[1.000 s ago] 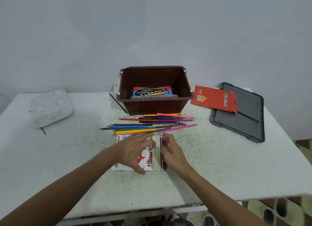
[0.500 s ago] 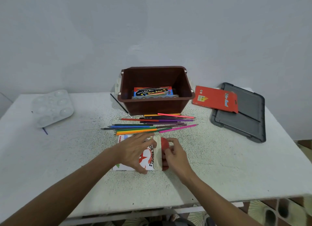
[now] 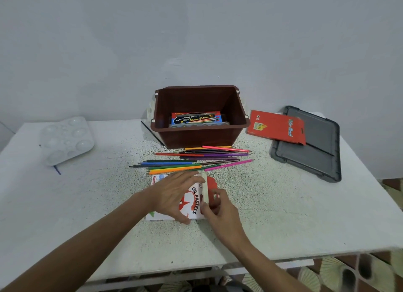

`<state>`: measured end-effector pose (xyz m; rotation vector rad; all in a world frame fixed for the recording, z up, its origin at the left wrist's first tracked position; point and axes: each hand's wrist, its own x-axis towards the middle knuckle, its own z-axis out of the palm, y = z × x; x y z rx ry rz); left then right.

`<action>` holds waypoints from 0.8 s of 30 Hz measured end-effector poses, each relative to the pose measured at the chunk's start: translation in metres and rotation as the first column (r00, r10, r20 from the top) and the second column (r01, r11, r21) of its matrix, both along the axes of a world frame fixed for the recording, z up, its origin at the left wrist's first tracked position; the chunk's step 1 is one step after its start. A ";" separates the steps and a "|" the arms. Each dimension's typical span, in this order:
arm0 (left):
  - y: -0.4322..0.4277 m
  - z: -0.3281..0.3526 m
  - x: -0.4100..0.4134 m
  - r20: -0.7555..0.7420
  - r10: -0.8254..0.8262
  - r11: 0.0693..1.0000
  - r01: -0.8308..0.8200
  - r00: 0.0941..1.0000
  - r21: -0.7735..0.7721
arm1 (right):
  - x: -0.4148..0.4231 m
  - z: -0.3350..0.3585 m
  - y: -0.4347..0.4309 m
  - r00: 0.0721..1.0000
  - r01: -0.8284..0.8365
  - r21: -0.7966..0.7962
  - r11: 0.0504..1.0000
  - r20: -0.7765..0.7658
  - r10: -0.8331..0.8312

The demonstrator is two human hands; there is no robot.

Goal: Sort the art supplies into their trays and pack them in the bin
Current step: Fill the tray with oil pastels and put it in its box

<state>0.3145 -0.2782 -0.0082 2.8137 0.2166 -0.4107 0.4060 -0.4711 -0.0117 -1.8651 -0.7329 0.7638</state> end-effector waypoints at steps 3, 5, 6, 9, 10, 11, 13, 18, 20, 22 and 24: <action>-0.001 0.001 0.000 0.008 0.000 1.000 0.000 1.000 0.001 | -0.001 0.000 -0.001 0.999 0.044 0.022 0.999 -0.011 -0.044; -0.002 0.001 -0.001 0.014 0.006 1.000 -0.006 1.000 0.001 | 0.001 0.000 -0.003 0.998 0.060 0.020 0.998 -0.007 -0.060; -0.002 0.000 -0.001 0.017 0.009 1.000 -0.009 1.000 -0.002 | 0.002 0.001 -0.003 0.998 0.065 0.014 0.998 0.008 -0.065; -0.002 -0.002 -0.001 0.019 0.014 1.000 -0.014 1.000 -0.002 | 0.004 0.001 -0.005 0.993 0.093 0.007 0.996 0.071 -0.093; -0.002 -0.002 0.000 0.009 0.014 1.000 -0.014 1.000 0.001 | 0.005 0.000 -0.005 0.990 0.103 -0.004 0.995 0.098 -0.102; -0.002 -0.002 0.000 0.005 0.014 1.000 -0.014 1.000 0.004 | 0.006 -0.002 -0.006 0.985 0.109 -0.019 0.994 0.135 -0.106; -0.003 -0.002 0.000 0.013 0.016 1.000 -0.016 1.000 0.000 | 0.009 -0.008 -0.006 0.970 0.106 -0.070 0.992 0.225 -0.088; -0.003 0.000 -0.001 0.022 0.010 1.000 -0.010 1.000 -0.004 | 0.010 -0.014 -0.004 0.947 0.098 -0.157 0.983 0.319 -0.043; -0.003 0.000 -0.001 0.019 0.012 1.000 -0.012 1.000 -0.003 | 0.009 -0.013 -0.002 0.948 0.090 -0.164 0.982 0.316 -0.034; -0.004 0.001 -0.001 0.014 0.014 1.000 -0.014 1.000 -0.006 | 0.010 -0.011 -0.001 0.956 0.076 -0.148 0.986 0.293 -0.030; -0.005 0.001 -0.001 0.012 0.015 1.000 -0.015 1.000 -0.012 | 0.010 -0.009 0.001 0.966 0.063 -0.130 0.990 0.257 -0.028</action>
